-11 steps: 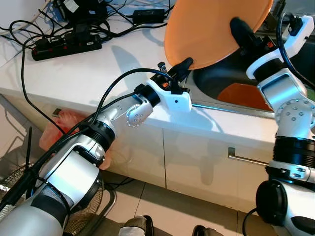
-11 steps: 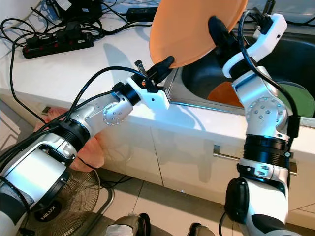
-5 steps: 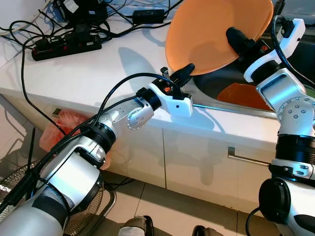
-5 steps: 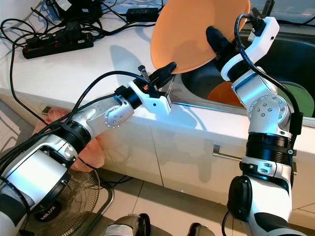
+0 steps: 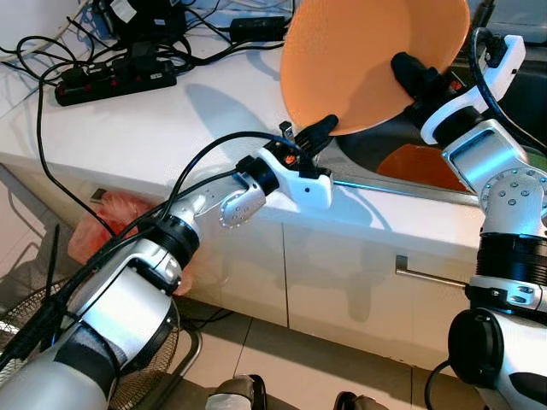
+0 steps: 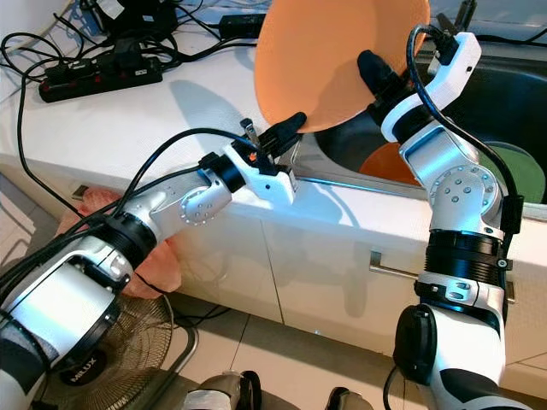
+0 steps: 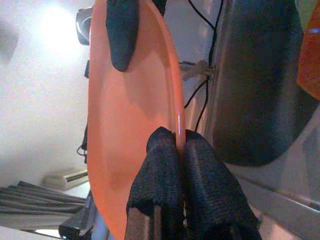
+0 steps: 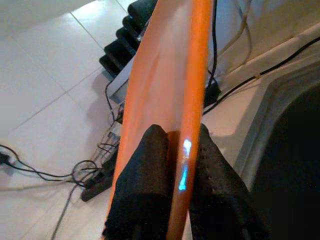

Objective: Kitchen organization

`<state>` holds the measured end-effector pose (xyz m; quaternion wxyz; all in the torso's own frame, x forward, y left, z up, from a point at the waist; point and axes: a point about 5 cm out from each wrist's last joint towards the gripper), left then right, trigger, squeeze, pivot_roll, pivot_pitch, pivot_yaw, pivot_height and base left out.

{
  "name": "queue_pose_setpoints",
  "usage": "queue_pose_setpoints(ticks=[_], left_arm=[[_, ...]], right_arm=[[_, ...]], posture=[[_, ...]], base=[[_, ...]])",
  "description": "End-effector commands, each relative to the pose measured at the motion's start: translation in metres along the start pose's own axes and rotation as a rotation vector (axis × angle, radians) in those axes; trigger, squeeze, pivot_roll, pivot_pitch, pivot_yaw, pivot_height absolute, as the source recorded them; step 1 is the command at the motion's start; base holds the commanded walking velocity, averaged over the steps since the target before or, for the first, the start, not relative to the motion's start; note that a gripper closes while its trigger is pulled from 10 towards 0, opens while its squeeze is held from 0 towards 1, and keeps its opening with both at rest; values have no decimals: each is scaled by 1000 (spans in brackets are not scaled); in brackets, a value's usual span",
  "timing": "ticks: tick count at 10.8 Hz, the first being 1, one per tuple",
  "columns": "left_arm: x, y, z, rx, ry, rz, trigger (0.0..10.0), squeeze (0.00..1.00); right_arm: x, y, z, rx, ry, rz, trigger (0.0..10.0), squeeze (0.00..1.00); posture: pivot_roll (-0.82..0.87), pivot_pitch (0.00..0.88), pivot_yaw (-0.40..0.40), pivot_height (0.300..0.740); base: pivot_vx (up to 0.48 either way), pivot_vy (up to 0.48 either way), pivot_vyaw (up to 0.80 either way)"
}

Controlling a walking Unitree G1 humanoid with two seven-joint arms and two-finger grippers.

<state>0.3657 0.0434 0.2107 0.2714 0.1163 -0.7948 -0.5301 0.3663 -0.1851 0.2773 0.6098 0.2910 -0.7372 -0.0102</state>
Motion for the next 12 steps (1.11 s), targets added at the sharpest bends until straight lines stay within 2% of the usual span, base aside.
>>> queue_pose_setpoints(ticks=[1,2,3,5,7,8,11,12], left_arm=[[18,14,-8,83,-130,17,3608,63],[18,14,-7,84,-134,22,4824,1000],[18,15,-7,90,-133,23,10000,1000],[18,16,-6,93,-141,30,10000,1000],[24,17,-5,98,-195,69,10000,1000],[34,17,-6,71,-254,197,10000,1000],[47,24,-9,50,-322,293,10000,1000],[52,40,-12,79,-335,370,10000,1000]], right_arm=[[-3,-6,1,-36,16,2,0,0],[-3,-6,1,-37,13,-4,0,0],[-3,-5,0,-44,-1,-15,0,0],[-2,-4,0,-43,-12,-26,0,0],[-3,-4,0,-54,-16,-33,0,0],[-4,-4,-1,-61,-19,-34,0,0],[-3,-10,-4,-117,-39,-25,0,0],[-4,-14,-7,-168,-56,-9,0,0]], posture=[[119,107,104,740],[121,107,105,740],[122,108,104,740],[122,114,104,740],[121,117,104,740],[119,118,104,740],[125,119,97,740],[129,122,97,740]], base=[[0,0,0],[0,0,0],[0,0,0],[0,0,0],[0,0,0],[0,0,0],[0,0,0],[0,0,0]])
Point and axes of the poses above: a point about 5 cm out from each wrist's last joint towards the gripper, its own z axis pointing back from the gripper into the wrist, its own x axis along the axis of the wrist's last joint, y = z × x, and after that the axes turned 14 degrees about z, right-handed
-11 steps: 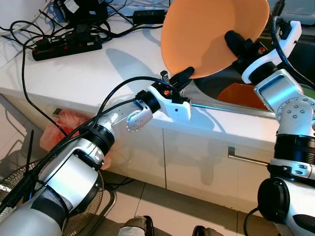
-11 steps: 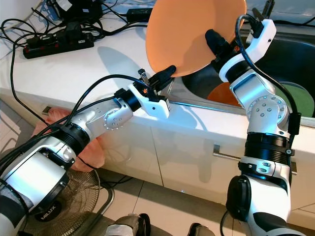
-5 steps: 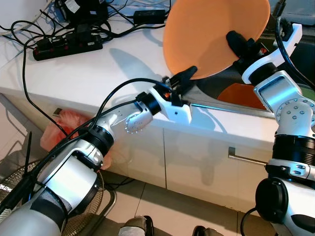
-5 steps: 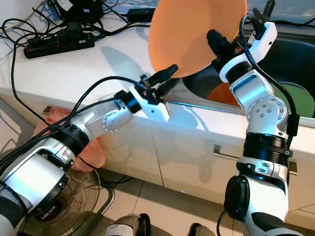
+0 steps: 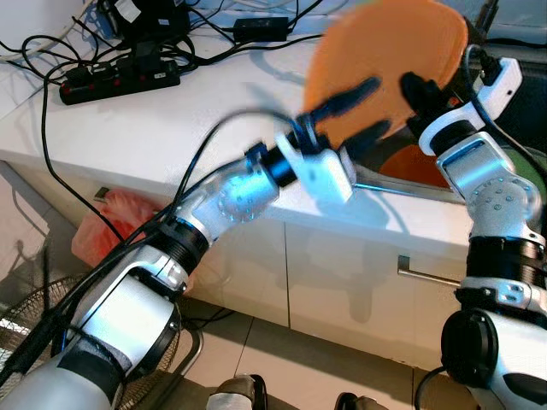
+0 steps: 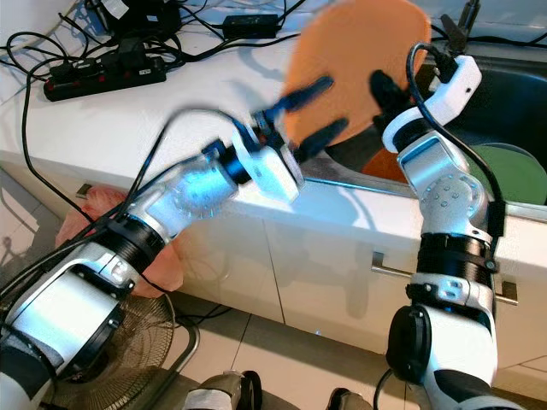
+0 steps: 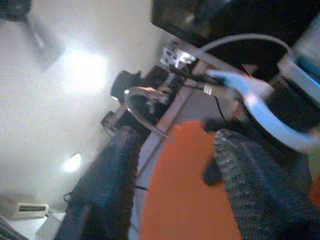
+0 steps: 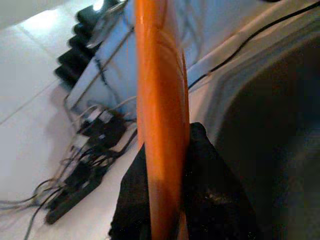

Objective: Kitchen organization

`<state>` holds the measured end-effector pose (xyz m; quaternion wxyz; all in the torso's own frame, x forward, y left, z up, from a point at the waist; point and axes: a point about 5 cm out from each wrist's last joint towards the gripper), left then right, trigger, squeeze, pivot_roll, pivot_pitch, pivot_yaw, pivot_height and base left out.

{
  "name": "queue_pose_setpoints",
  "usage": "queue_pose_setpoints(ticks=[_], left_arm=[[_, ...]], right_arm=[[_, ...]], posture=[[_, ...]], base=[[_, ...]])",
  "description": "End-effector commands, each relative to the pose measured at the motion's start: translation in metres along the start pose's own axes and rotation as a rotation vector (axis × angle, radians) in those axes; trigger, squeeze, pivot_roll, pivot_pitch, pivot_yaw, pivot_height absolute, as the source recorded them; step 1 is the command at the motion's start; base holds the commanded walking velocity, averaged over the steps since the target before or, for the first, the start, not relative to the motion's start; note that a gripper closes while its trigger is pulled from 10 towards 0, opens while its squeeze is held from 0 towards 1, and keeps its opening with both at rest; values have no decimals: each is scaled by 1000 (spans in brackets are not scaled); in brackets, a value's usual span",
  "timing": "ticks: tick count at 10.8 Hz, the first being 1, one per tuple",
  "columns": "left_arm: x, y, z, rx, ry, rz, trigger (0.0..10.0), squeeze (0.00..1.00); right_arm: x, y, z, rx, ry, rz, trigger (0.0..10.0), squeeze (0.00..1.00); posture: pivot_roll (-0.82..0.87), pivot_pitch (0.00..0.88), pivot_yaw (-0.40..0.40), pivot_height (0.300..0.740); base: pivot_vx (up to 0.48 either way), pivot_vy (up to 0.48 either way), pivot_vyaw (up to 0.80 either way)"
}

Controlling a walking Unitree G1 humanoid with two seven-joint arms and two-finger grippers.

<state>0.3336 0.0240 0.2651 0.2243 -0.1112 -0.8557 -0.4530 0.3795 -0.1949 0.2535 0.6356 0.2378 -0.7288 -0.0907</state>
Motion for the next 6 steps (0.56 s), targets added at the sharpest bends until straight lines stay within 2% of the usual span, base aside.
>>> queue_pose_setpoints(ticks=[1,2,3,5,6], left_arm=[[3,7,0,25,1,37,10000,1000],[1,8,2,30,34,106,10000,1000],[-6,10,7,69,98,221,10000,1000],[-20,10,21,72,223,383,10000,1000],[-23,10,25,70,255,423,10000,1000]], right_arm=[[11,8,-5,7,-62,11,0,0],[6,6,-7,-23,-65,25,0,0],[2,1,-8,-75,-71,71,0,0],[5,-22,-6,-175,-77,199,0,0],[6,-29,-4,-196,-78,235,0,0]], posture=[[130,122,98,740],[134,123,99,740],[140,125,98,740],[148,134,103,740],[148,135,102,740]], base=[[0,0,0],[0,0,0],[0,0,0],[0,0,0],[0,0,0]])
Point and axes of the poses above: a point about 5 cm out from each wrist's last joint towards the gripper, its own z axis pointing back from the gripper into the wrist, its own x axis along the axis of the wrist's last joint, y = z × x, and after that the axes turned 14 degrees about z, right-handed
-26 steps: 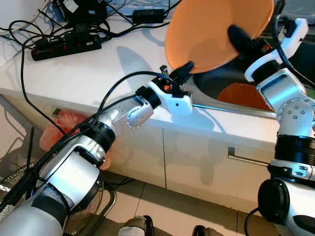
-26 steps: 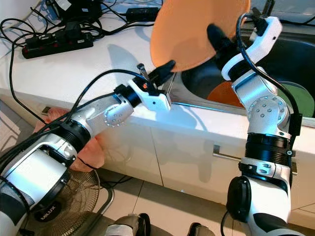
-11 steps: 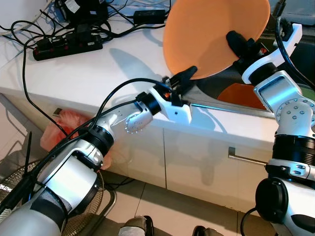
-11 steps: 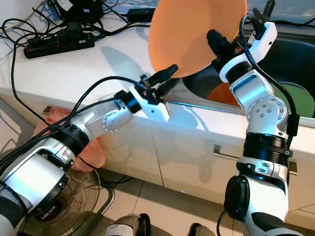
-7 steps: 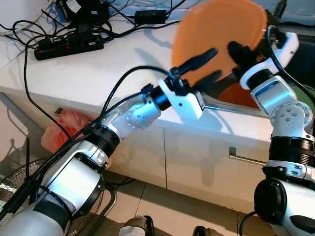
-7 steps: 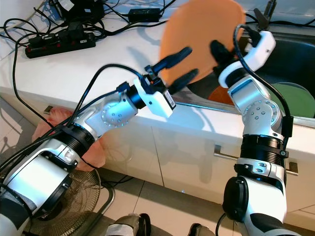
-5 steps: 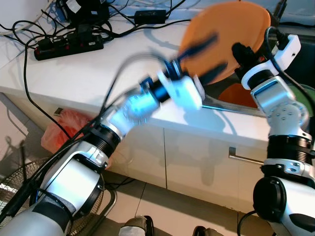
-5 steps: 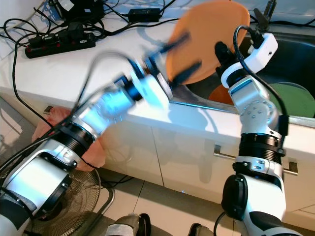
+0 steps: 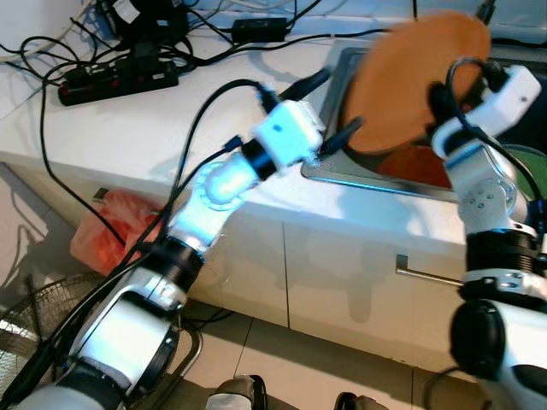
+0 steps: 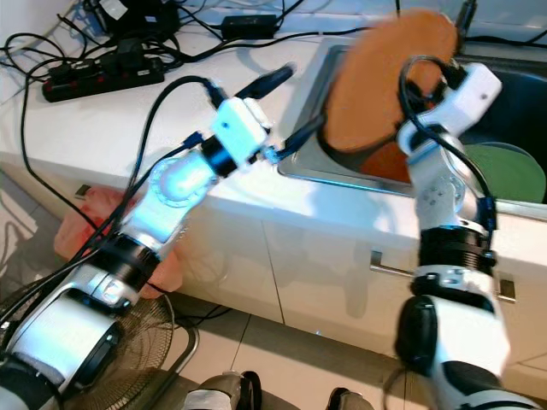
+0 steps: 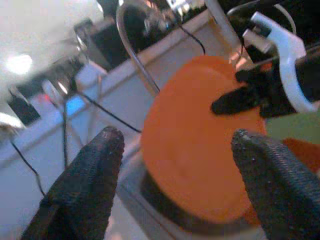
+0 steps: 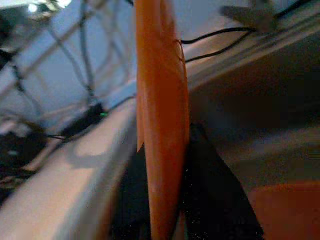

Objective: Kitchen organization

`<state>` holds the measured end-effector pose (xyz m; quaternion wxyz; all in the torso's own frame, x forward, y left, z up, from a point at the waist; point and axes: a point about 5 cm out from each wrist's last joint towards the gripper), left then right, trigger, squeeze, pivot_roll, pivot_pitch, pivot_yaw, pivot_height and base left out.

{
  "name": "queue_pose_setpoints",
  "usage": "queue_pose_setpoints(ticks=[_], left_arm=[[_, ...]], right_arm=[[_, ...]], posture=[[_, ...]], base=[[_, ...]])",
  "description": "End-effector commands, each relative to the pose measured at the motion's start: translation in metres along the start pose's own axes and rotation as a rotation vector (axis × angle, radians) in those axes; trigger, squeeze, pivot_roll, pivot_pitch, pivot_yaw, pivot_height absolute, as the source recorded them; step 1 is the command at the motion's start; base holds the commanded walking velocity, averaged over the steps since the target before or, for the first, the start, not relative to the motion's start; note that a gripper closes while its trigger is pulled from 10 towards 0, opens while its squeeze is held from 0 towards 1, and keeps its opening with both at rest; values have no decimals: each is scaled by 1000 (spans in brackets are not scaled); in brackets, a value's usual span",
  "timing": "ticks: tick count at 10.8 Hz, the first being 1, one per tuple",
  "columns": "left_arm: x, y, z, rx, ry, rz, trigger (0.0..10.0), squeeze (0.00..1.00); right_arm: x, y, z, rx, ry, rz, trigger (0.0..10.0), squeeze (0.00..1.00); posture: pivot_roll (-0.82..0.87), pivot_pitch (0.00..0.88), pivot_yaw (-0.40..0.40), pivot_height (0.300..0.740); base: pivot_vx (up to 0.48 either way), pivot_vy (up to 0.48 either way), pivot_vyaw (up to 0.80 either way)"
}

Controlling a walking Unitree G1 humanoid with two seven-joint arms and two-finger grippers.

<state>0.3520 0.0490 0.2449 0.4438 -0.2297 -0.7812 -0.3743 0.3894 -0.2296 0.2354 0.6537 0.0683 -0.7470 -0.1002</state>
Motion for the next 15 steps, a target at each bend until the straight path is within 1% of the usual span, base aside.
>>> queue_pose_setpoints(ticks=[1,2,3,4,5,6,7,8,9,10,12,14,15], left_arm=[[-4,1,5,-27,60,71,10000,1000],[-13,-3,8,-67,154,112,10000,1000],[-18,-5,12,-74,207,167,10000,1000],[-20,-6,12,-90,247,202,10000,1000],[-18,-5,13,-96,278,219,10000,1000],[-17,-5,14,-104,314,266,10000,1000],[-16,-6,15,-116,329,272,10000,1000],[-17,-8,17,-138,359,286,10000,1000],[-17,-10,17,-156,374,292,10000,1000],[-16,-12,16,-166,392,307,10000,1000],[-15,-15,15,-176,397,311,10000,1000],[-15,-19,10,-196,388,321,10000,1000],[-14,-20,6,-217,386,322,10000,1000]], right_arm=[[9,-10,-1,-33,-45,72,0,0],[10,-20,0,-69,-44,109,0,0],[9,-31,0,-109,-32,160,0,0],[6,-42,0,-142,-13,199,0,0],[2,-51,2,-169,8,245,0,0],[-5,-59,5,-201,44,283,0,0],[-8,-63,7,-215,52,290,0,0],[-12,-67,9,-241,59,310,1137,0],[-14,-70,11,-239,60,310,4667,478],[-15,-73,13,-235,51,327,10000,1000],[-13,-75,15,-213,33,316,10000,1000],[-13,-73,16,-188,19,307,10000,1000],[-11,-73,17,-194,1,299,10000,1000]], posture=[[149,140,102,740],[152,144,100,740],[152,145,102,740],[159,145,103,740],[169,147,102,740],[172,150,106,740],[171,154,109,740],[170,162,112,740],[169,168,115,740],[166,177,118,740],[146,178,126,740],[125,171,140,740],[122,162,167,740]], base=[[0,0,0],[0,0,0],[0,0,0],[0,0,0],[0,0,0],[0,0,0],[0,0,0],[0,0,0],[0,0,0],[0,0,0],[0,0,0],[0,0,0],[0,0,0]])
Point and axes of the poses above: a point about 5 cm out from each wrist's last joint towards the gripper, its own z axis pointing back from the gripper into the wrist, its own x axis along the axis of the wrist's last joint, y = z × x, and after that the axes turned 14 degrees about z, right-handed
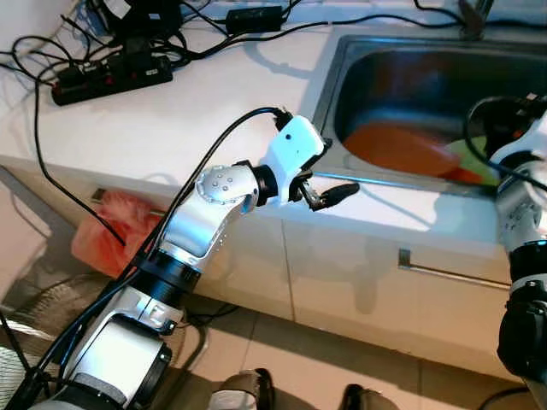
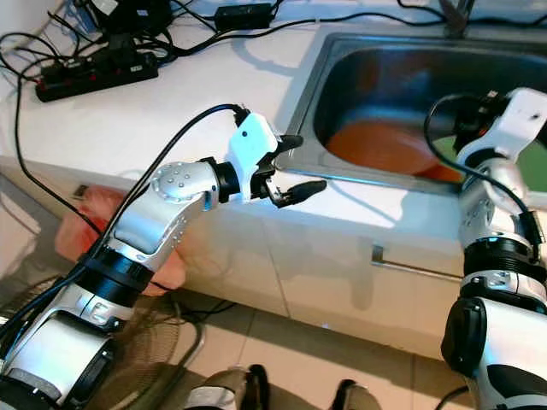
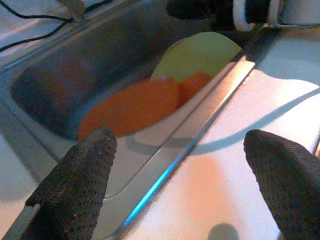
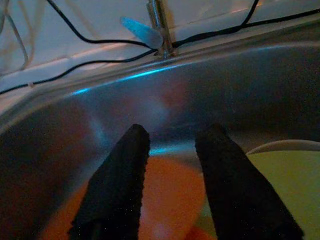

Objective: Kitchen organization

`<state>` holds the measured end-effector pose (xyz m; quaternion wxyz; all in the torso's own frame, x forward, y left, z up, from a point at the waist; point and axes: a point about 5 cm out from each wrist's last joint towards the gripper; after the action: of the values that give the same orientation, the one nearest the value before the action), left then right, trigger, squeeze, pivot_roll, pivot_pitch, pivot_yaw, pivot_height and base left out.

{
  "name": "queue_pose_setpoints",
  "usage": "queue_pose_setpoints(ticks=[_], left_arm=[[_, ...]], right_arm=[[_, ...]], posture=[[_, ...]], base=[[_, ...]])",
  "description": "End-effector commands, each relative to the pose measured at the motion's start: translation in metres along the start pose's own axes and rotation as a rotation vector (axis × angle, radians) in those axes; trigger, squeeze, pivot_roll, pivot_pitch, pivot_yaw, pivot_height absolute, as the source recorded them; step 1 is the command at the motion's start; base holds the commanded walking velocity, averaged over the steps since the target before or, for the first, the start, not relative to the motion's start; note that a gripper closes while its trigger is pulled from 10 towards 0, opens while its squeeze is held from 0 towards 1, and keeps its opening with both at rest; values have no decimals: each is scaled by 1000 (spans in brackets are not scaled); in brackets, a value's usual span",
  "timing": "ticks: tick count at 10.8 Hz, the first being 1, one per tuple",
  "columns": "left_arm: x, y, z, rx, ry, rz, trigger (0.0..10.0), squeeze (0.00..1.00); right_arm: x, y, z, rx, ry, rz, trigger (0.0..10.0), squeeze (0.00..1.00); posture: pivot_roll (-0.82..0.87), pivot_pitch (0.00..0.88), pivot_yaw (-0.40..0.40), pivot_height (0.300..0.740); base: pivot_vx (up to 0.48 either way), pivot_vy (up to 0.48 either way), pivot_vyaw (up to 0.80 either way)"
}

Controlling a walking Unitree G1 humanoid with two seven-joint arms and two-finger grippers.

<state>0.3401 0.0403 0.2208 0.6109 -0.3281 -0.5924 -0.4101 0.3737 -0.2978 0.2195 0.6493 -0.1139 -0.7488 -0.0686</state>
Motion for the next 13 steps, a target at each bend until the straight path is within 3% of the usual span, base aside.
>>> queue_pose_setpoints(ticks=[1,6,7,8,11,12,13], left_arm=[[1,2,0,-8,19,-24,10000,1000],[2,20,4,195,-78,8,10000,1000],[4,25,2,269,-124,24,10000,0],[4,29,1,323,-146,23,10000,0],[-3,45,15,540,-237,71,10000,0],[-7,48,21,613,-265,100,10000,0],[-9,48,22,632,-278,121,10000,0]], right_arm=[[-14,1,5,-2,38,-20,10000,1000],[-18,13,10,21,31,16,10000,1000],[-9,17,13,30,-19,53,10000,1000],[-8,18,16,30,-35,69,10000,1000],[-3,36,24,67,-97,116,10000,1000],[-1,42,27,78,-104,119,10000,561],[0,45,28,81,-100,108,10000,0]], posture=[[124,160,177,740],[63,150,164,740],[49,139,158,740],[43,132,144,740],[11,86,105,740],[16,75,88,740],[16,68,79,740]], base=[[0,0,0],[0,0,0],[0,0,0],[0,0,0],[0,0,0],[0,0,0],[0,0,0]])
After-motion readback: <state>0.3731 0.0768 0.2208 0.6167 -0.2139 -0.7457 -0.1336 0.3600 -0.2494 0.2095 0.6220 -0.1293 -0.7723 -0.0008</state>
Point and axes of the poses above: a point about 5 cm out from each wrist's last joint towards the gripper, its own z axis pointing back from the gripper into the wrist, its own x axis along the axis of the wrist's last joint, y = z × x, and after that the axes turned 14 degrees about z, right-handed
